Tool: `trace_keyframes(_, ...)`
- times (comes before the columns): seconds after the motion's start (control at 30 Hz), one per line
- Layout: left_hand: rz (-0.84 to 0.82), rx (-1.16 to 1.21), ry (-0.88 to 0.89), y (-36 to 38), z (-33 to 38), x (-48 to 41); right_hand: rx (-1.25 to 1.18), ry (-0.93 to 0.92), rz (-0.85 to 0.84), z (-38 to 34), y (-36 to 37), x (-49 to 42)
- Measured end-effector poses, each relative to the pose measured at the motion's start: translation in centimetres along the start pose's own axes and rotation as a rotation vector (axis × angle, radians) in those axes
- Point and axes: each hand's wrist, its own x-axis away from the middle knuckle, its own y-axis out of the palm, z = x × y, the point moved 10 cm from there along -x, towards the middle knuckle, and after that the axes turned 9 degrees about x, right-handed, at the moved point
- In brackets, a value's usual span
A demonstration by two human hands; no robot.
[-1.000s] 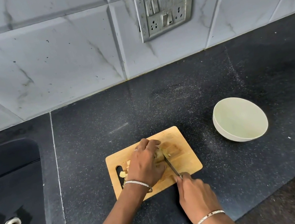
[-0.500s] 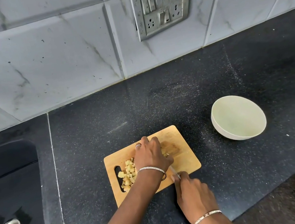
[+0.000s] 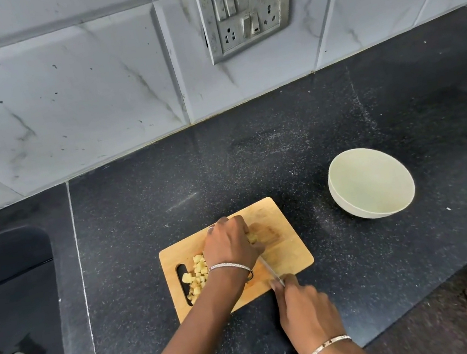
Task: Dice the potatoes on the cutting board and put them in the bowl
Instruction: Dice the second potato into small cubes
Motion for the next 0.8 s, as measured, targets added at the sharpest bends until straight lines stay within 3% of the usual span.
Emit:
trace_keyframes(0.23, -0.008, 0.027, 0.01, 0.0, -0.2, 0.0, -0.04, -0.012, 0.003, 0.6, 0.3, 0.4)
trace_keyframes(0.47, -0.285, -0.029, 0.114, 1.2, -0.8, 0.6, -0.051, -0.046, 0.011, 0.7, 0.2, 0.5)
trace_keyframes(0.8, -0.056, 0.112, 0.154, 0.0, -1.3, 1.4, -0.042, -0.038, -0.05, 2.6, 1.0, 2.4)
